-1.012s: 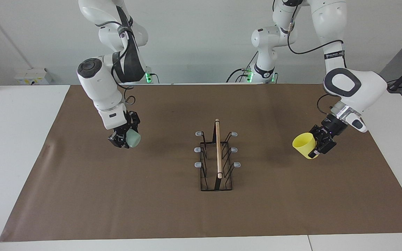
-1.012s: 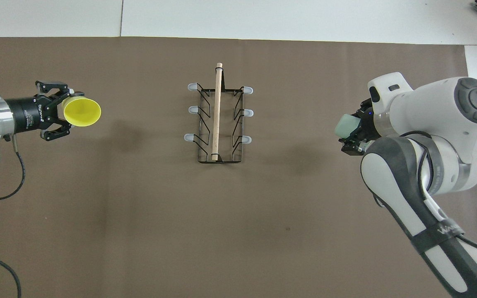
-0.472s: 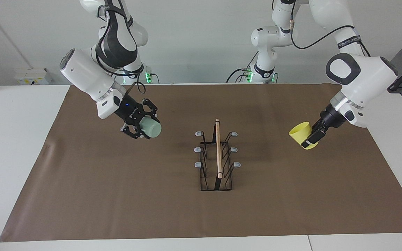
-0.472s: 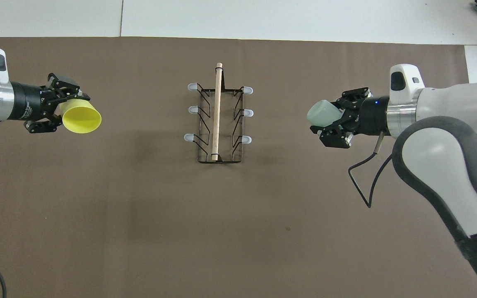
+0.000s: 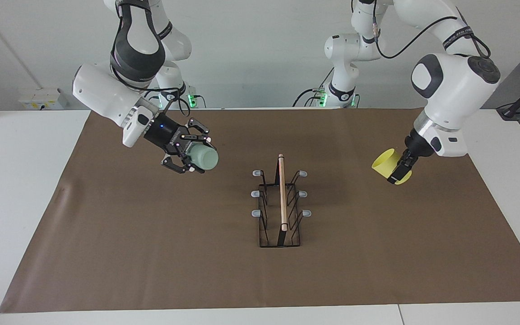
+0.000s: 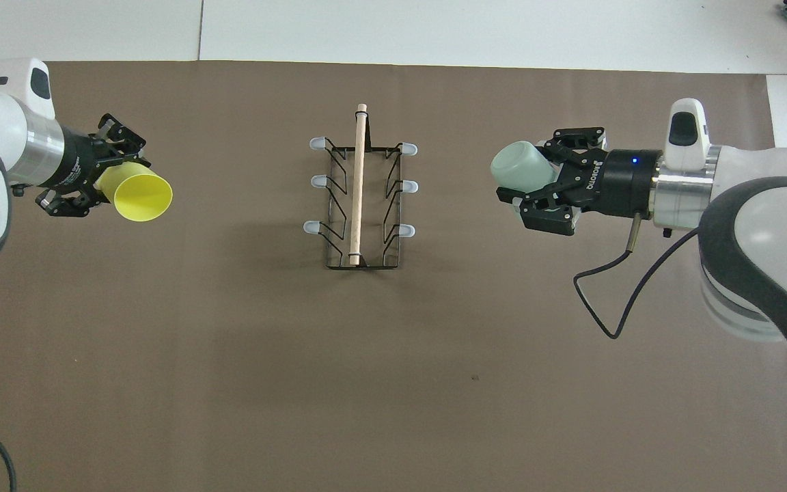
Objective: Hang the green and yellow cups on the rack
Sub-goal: 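Lift the yellow cup with the left gripper while the right gripper lifts the green cup, then carry the green cup with the right gripper onto a rack peg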
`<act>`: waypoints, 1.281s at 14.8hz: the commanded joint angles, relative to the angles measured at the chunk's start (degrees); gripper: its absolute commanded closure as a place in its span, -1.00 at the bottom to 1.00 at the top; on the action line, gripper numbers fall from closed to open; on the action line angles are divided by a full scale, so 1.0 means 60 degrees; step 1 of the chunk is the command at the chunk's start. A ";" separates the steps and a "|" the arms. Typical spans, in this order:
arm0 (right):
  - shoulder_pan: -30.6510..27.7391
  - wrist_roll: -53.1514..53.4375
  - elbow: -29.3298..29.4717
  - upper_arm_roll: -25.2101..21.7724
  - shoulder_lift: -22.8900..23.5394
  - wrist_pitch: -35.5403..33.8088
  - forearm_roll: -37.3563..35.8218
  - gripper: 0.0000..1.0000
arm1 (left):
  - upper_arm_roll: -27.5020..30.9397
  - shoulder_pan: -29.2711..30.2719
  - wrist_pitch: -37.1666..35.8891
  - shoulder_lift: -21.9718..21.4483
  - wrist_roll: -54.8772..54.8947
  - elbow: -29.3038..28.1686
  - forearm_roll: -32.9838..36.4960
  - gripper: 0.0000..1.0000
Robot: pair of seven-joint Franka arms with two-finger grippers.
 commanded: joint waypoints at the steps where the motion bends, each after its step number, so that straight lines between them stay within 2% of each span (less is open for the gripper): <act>1: -0.0084 -0.1251 -0.0579 0.0072 -0.0381 -0.0101 0.1323 1.00 | 0.0103 -0.0678 -0.0098 0.0152 -0.1891 0.0331 0.1278 1.00; 4: -0.0055 -0.1970 -0.1077 0.0072 -0.0498 0.0176 0.2393 1.00 | 0.0103 -0.1030 0.0356 0.0166 -0.4136 0.0346 0.2097 1.00; 6: 0.0033 -0.3212 -0.1369 0.0086 -0.0338 0.0542 0.3665 1.00 | 0.0103 -0.1294 0.0677 0.0166 -0.5102 0.0273 0.2903 1.00; 8: 0.0515 -0.4138 -0.1692 0.0086 -0.0278 0.1009 0.5027 1.00 | 0.0103 -0.1354 0.0840 0.0166 -0.5881 0.0229 0.3841 1.00; 13: 0.2432 -0.5794 -0.1811 0.0072 0.0058 0.3148 0.8162 1.00 | 0.0088 -0.1413 0.1089 0.0152 -0.5898 0.0068 0.4035 1.00; 16: 0.2845 -0.6950 -0.1606 0.0072 0.0642 0.3429 0.9569 1.00 | 0.0103 -0.1369 0.1060 0.0152 -0.5927 0.0024 0.4122 1.00; 19: 0.3066 -0.8168 -0.1357 0.0086 0.1068 0.3648 1.0584 1.00 | 0.0103 -0.1369 0.1323 0.0152 -0.5942 -0.0020 0.4766 1.00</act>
